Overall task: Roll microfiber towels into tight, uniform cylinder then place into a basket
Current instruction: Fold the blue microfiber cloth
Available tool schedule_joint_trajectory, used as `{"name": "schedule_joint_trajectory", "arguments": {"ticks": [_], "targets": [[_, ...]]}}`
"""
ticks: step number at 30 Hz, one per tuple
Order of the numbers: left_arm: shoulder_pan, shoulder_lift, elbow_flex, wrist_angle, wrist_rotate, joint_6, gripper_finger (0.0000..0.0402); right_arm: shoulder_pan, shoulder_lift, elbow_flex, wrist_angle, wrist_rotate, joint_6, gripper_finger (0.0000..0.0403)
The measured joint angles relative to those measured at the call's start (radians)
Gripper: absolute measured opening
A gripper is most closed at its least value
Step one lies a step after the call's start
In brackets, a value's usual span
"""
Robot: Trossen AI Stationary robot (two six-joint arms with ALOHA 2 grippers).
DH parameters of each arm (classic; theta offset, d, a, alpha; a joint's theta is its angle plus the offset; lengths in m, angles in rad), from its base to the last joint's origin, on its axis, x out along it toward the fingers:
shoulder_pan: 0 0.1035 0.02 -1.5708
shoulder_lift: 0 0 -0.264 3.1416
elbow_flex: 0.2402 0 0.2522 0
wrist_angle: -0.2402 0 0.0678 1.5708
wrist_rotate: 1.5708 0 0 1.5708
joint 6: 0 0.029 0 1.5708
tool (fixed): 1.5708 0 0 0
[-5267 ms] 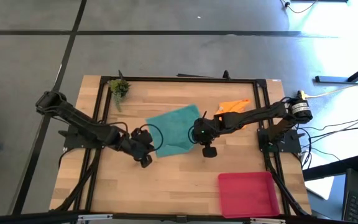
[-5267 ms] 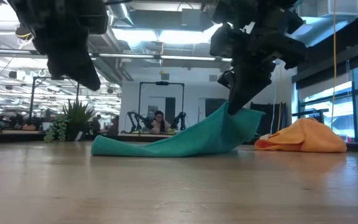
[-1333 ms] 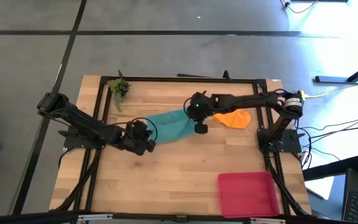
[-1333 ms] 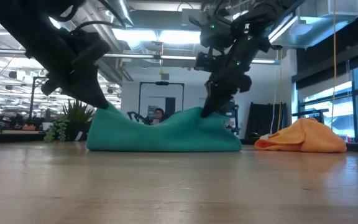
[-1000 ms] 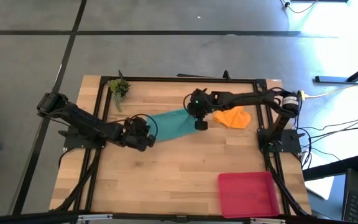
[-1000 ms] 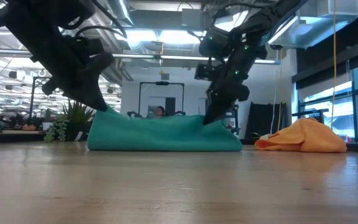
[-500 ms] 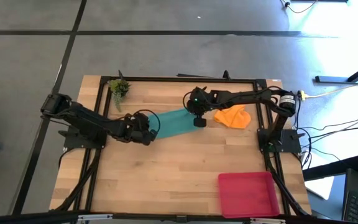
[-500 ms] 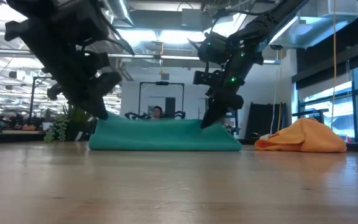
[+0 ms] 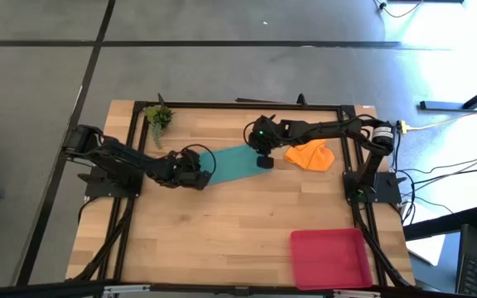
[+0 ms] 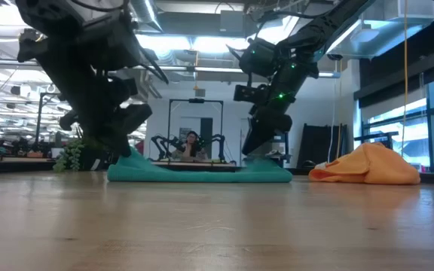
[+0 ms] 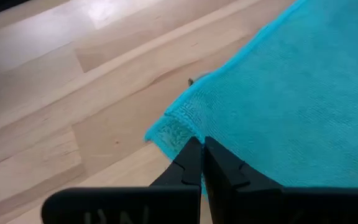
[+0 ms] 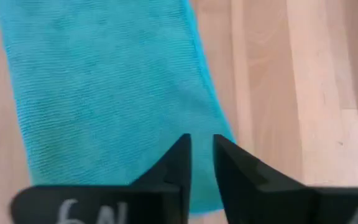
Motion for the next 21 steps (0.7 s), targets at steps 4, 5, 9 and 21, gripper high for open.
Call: {"name": "schedule_joint_trajectory", "arguments": {"ticks": [4, 5, 9, 21], "targets": [[0.016, 0.011, 0.000, 0.000, 0.000, 0.007, 0.0000, 0.000, 0.000, 0.000, 0.010, 0.093, -0.007, 0.0115], [0.018, 0.010, 0.000, 0.010, 0.000, 0.019, 0.0000, 0.000, 0.000, 0.000, 0.013, 0.101, 0.002, 0.0122], [0.033, 0.010, 0.000, 0.012, 0.006, 0.026, 0.0000, -0.001, 0.000, 0.000, 0.010, 0.002, 0.042, 0.0134], [0.082, 0.010, 0.000, 0.009, 0.097, 0.037, 0.0016, 0.042, -0.001, 0.000, -0.006, -0.147, 0.040, 0.0135]]}}
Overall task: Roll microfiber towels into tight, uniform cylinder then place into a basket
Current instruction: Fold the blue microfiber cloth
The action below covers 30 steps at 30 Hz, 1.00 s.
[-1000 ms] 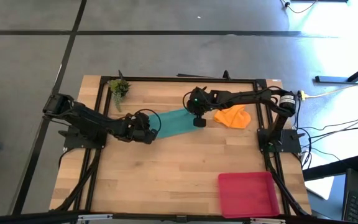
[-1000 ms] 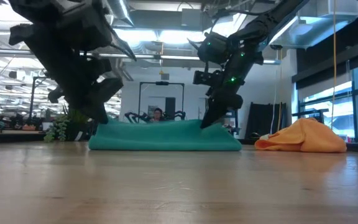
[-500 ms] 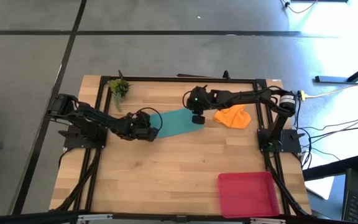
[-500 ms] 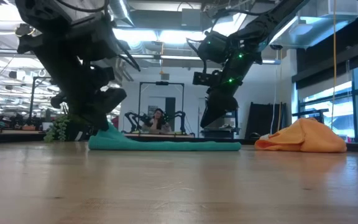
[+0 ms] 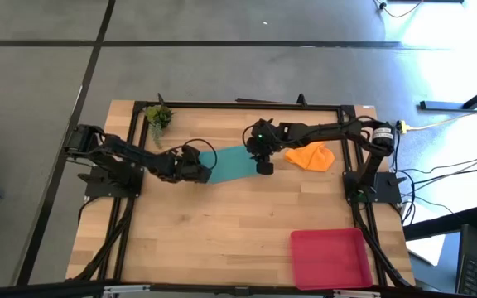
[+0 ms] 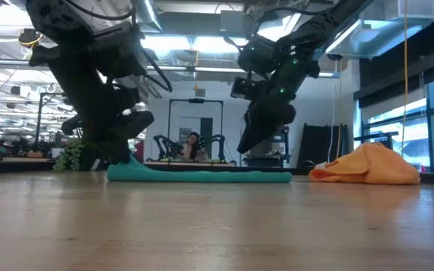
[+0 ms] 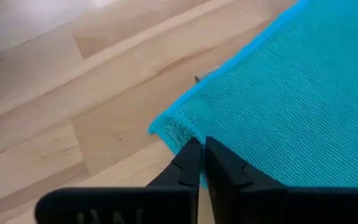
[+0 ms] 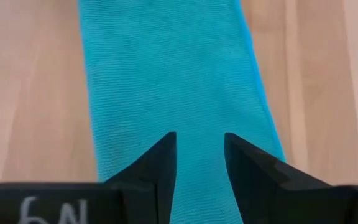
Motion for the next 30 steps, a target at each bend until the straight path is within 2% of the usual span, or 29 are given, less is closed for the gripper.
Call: {"name": "schedule_joint_trajectory", "arguments": {"ticks": [9, 19, 21, 25, 30], "targets": [[0.040, -0.005, 0.000, -0.004, 0.019, 0.080, 0.0086, 0.028, -0.002, 0.000, -0.012, 0.000, 0.021, 0.0135], [0.090, -0.110, 0.101, -0.066, 0.030, 0.316, 0.0085, 0.035, -0.002, 0.000, -0.074, 0.000, 0.104, 0.0135], [0.090, -0.129, 0.125, -0.065, 0.069, 0.351, 0.0085, 0.035, -0.002, 0.000, -0.085, -0.011, 0.134, 0.0135], [0.089, -0.119, 0.132, -0.041, 0.220, 0.411, 0.0085, 0.038, -0.002, -0.025, -0.080, -0.092, 0.182, 0.0135], [0.090, -0.036, 0.111, -0.021, 0.264, 0.401, 0.0085, 0.039, -0.002, -0.069, -0.066, -0.112, 0.189, 0.0136]]}}
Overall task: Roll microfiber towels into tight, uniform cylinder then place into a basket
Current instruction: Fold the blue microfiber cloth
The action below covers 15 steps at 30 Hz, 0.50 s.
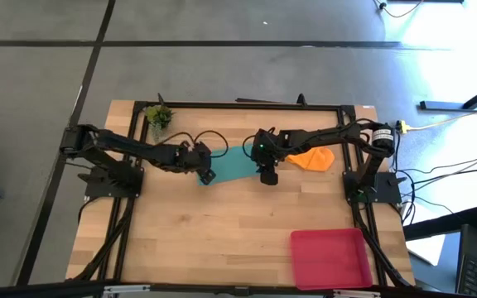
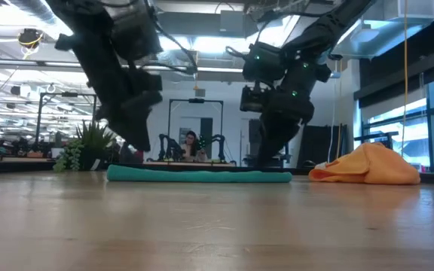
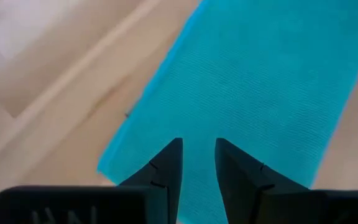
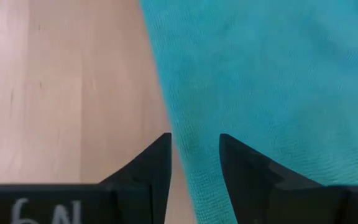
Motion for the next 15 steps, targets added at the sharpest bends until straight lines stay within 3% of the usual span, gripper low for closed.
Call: {"name": "schedule_joint_trajectory", "arguments": {"ticks": [6, 11, 15], "targets": [[-0.007, 0.097, -0.011, 0.003, 0.022, -0.002, 0.0085, -0.002, 0.000, -0.050, 0.071, 0.013, 0.022, 0.0136], [-0.024, 0.134, -0.007, 0.021, 0.102, -0.016, 0.0085, -0.002, 0.000, -0.071, 0.092, 0.103, 0.024, 0.0136], [-0.063, 0.142, -0.005, 0.031, 0.144, -0.042, 0.0085, -0.005, 0.000, -0.073, 0.100, 0.113, 0.024, 0.0136]]}}
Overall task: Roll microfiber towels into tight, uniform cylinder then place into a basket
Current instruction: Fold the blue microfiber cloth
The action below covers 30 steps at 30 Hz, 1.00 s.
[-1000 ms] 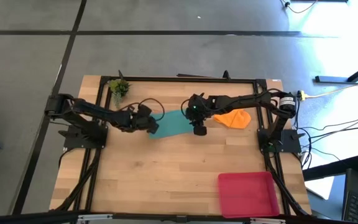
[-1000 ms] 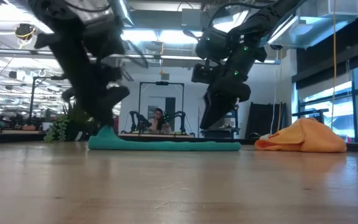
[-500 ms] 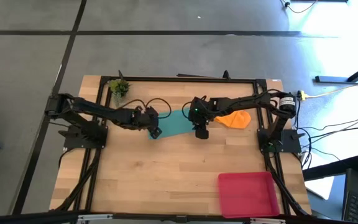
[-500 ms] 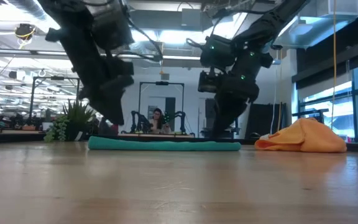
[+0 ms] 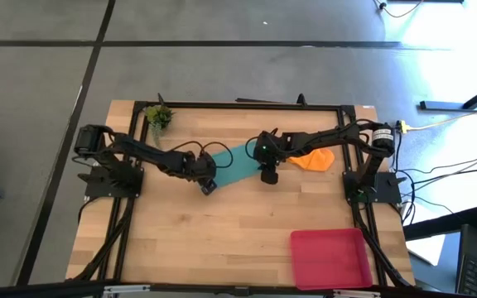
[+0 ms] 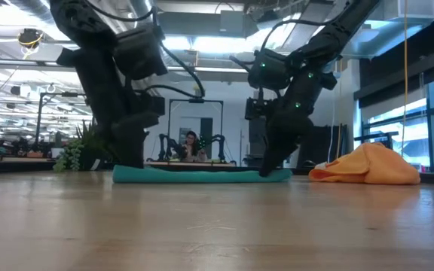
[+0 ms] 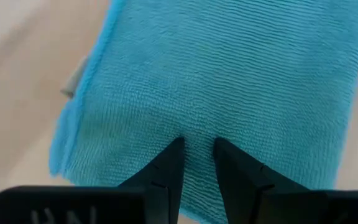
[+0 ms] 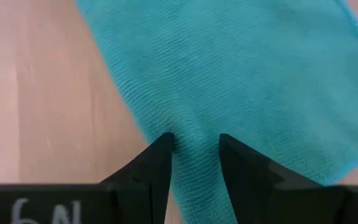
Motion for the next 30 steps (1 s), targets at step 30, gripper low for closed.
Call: {"name": "schedule_joint_trajectory", "arguments": {"ticks": [30], "targets": [[-0.182, -0.008, 0.165, -0.138, -0.020, -0.011, 0.0085, 0.002, 0.000, 0.091, -0.044, -0.140, 0.041, 0.0136]]}}
